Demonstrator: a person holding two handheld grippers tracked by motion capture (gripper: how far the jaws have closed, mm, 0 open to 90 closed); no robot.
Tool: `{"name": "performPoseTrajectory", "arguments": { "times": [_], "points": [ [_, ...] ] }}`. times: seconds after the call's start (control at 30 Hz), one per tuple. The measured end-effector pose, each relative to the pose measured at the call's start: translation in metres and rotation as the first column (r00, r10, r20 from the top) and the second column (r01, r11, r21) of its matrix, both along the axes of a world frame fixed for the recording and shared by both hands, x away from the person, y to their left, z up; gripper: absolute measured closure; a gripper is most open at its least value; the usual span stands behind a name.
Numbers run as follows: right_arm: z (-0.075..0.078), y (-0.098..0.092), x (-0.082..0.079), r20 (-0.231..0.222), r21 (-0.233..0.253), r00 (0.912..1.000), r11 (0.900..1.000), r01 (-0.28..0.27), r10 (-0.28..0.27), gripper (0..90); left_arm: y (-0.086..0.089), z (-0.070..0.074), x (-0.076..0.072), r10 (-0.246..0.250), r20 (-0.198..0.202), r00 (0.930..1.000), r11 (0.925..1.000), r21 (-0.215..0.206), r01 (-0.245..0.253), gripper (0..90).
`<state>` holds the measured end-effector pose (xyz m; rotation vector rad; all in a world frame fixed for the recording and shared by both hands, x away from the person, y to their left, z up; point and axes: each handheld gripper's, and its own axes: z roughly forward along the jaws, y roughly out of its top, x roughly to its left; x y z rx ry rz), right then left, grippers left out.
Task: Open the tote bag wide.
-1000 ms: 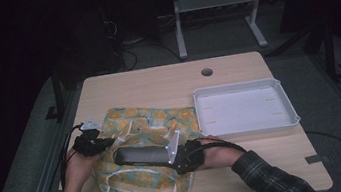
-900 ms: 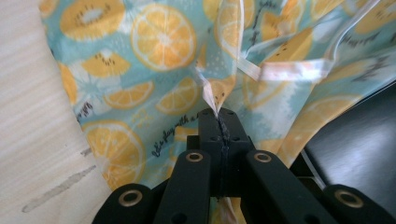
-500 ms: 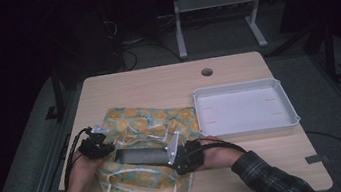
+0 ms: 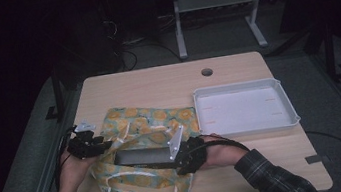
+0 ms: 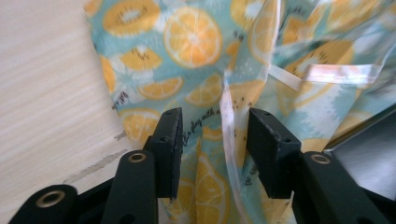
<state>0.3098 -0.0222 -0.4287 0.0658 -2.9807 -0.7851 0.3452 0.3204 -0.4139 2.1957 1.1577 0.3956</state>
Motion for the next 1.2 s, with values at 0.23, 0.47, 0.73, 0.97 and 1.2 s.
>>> {"name": "performPoseTrajectory", "arguments": {
  "times": [0.23,0.47,0.73,0.97,1.2],
  "points": [
    [0.016,-0.010,0.000,0.003,0.066,0.9996,0.997,0.026,-0.027,62.4,0.002,0.014,-0.011,-0.020,0.039,0.9990,0.9989,-0.042,0.021,53.0],
    [0.031,-0.018,0.002,0.001,0.146,0.9973,0.987,0.073,-0.074,57.4,0.001,0.030,-0.029,-0.045,0.063,0.9970,0.9962,-0.071,0.049,53.7],
    [0.042,-0.023,0.007,0.017,0.217,0.9889,0.966,0.140,-0.147,51.2,-0.003,0.037,-0.054,-0.088,0.069,0.9937,0.9914,-0.090,0.094,57.9],
    [0.040,-0.018,0.008,0.036,0.218,0.9865,0.965,0.148,-0.160,47.8,-0.005,0.028,-0.077,-0.121,0.048,0.9915,0.9870,-0.101,0.125,67.2],
    [0.038,-0.017,0.008,0.040,0.209,0.9847,0.965,0.157,-0.169,45.4,-0.011,0.009,-0.091,-0.166,-0.033,0.9856,0.9847,-0.060,0.164,75.0]
  ]
}}
